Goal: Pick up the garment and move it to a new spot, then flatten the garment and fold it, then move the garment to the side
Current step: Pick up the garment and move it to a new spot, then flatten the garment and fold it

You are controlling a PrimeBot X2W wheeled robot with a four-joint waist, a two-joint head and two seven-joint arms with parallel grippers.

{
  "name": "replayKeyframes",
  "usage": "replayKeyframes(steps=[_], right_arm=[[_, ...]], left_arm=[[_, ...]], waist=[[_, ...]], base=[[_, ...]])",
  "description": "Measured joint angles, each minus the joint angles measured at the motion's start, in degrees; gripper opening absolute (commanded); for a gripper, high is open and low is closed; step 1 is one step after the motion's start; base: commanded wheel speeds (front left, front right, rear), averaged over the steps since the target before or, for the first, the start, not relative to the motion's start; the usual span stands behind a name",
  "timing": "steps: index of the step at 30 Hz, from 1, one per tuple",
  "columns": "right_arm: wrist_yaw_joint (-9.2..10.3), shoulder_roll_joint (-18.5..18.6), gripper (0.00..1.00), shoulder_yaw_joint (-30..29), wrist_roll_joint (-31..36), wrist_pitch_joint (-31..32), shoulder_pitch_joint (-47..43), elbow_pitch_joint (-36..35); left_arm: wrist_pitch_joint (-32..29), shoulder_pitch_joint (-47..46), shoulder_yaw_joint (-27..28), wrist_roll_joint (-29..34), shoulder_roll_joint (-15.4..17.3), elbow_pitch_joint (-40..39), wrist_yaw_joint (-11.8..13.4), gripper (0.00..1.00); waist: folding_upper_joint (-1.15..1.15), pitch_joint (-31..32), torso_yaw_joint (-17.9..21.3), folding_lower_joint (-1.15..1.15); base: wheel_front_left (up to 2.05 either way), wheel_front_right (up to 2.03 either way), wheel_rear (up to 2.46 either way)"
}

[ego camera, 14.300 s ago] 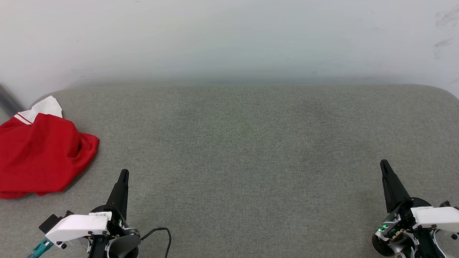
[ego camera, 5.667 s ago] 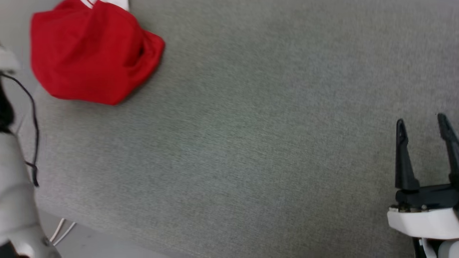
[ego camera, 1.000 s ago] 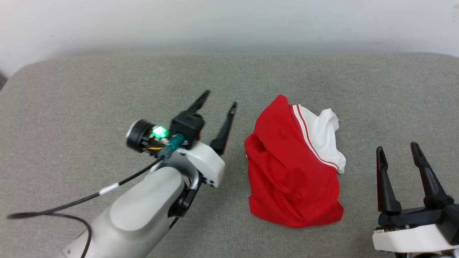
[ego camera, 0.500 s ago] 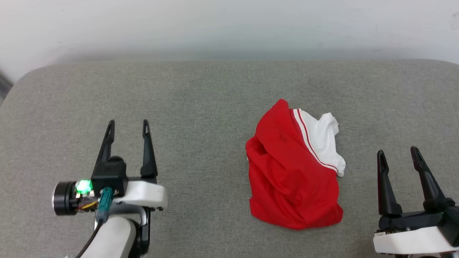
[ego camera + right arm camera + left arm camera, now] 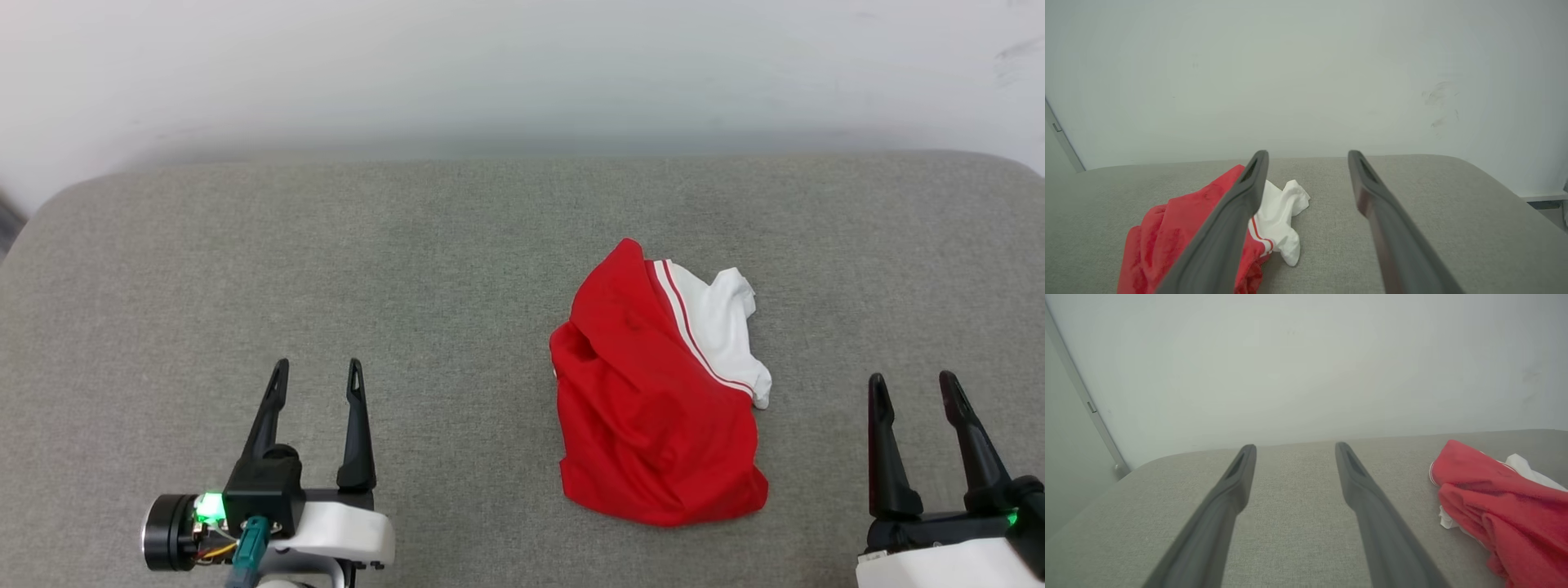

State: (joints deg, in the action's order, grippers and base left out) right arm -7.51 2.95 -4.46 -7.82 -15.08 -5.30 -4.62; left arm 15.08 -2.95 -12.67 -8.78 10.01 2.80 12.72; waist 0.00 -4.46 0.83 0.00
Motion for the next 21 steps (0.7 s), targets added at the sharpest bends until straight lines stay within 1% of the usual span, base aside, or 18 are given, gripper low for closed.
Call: replayKeyframes(steps=[7, 11, 17, 21], right_arm=[[0.0, 0.0, 1.0, 0.4, -1.4, 0.0, -1.2, 1.1], [0.0, 0.0, 1.0, 0.5, -1.9, 0.0, -2.0, 1.5], [0.0, 0.0, 1.0, 0.7, -2.5, 0.0, -2.3, 2.1], [0.0, 0.0, 1.0, 0.9, -2.7, 0.0, -2.3, 2.2]], left_arm=[[0.0, 2.4, 3.6, 2.3, -2.7, 0.0, -2.8, 1.0], [0.0, 3.7, 4.8, 3.2, -3.7, -0.1, -4.2, 1.0], [0.0, 4.8, 6.7, 4.1, -5.0, 0.0, -5.4, 1.0], [0.0, 5.0, 7.3, 5.3, -5.3, 0.1, -6.0, 1.0]], waist=[[0.0, 1.1, 0.9, 0.0], [0.0, 1.7, 1.2, 0.0], [0.0, 2.2, 1.3, 0.0], [0.0, 2.4, 1.2, 0.0]], base=[[0.0, 0.0, 0.0], [0.0, 0.0, 0.0], [0.0, 0.0, 0.0], [0.0, 0.0, 0.0]])
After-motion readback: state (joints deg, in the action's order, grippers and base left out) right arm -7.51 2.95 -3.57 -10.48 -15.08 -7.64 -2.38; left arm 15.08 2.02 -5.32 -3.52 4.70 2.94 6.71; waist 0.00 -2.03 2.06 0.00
